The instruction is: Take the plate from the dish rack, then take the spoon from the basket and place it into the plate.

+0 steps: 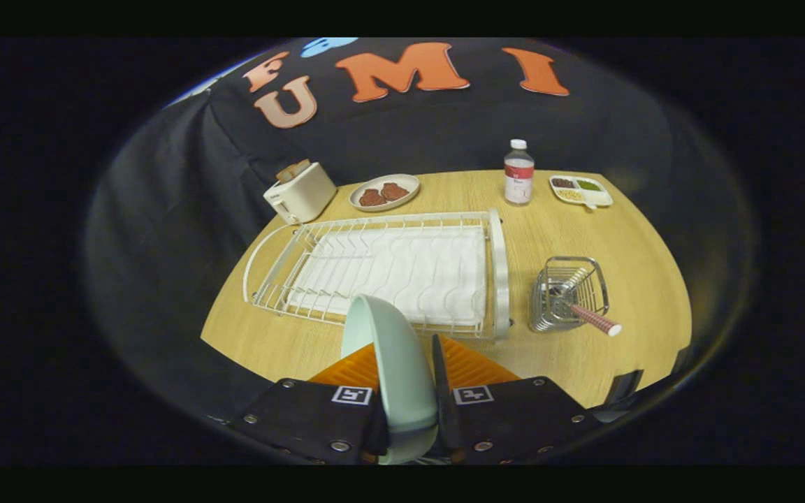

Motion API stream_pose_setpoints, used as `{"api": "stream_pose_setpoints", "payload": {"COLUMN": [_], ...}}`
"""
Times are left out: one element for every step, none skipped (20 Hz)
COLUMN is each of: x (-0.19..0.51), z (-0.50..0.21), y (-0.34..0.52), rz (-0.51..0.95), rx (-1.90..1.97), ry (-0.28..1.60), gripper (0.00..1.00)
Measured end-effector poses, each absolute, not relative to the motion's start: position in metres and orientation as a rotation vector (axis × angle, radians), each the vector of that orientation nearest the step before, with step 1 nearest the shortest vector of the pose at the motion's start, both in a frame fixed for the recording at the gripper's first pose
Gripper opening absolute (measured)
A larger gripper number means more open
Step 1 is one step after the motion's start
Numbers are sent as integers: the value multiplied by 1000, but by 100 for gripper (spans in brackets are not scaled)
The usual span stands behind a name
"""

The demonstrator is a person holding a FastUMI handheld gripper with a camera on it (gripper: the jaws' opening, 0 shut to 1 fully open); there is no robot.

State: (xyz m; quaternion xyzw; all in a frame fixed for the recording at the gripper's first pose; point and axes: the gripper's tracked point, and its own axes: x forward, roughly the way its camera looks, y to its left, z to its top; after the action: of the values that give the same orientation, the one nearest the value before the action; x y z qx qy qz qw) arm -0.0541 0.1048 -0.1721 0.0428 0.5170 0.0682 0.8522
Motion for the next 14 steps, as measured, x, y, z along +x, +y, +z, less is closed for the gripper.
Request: {"api": "stream_pose_setpoints", "payload": {"x": [-58, -59, -60, -61, -64, -65, -70, -72, -77, -80, -83, -83, -85, -85], "z": [-180, -185, -189, -192, -195, -199, -202, -207, -213, -220, -227, -233, -239, -246], "y": [99, 96, 94, 93, 95, 97, 98, 100, 101, 102, 105, 104, 100, 97], "rz": [129, 127, 122, 124, 129, 135, 143, 147, 153, 151, 153, 143, 132, 118], "rx": [120, 136, 159, 188, 217, 244, 265, 285, 302, 329, 357, 384, 399, 412], "ry": [1092, 1093, 1092, 1089, 1088, 1086, 1088, 1085, 1094, 1096, 1105, 1105, 1108, 1109], "gripper": [28, 27, 27, 27, 27, 27, 27, 27, 27, 27, 27, 27, 27, 27]}}
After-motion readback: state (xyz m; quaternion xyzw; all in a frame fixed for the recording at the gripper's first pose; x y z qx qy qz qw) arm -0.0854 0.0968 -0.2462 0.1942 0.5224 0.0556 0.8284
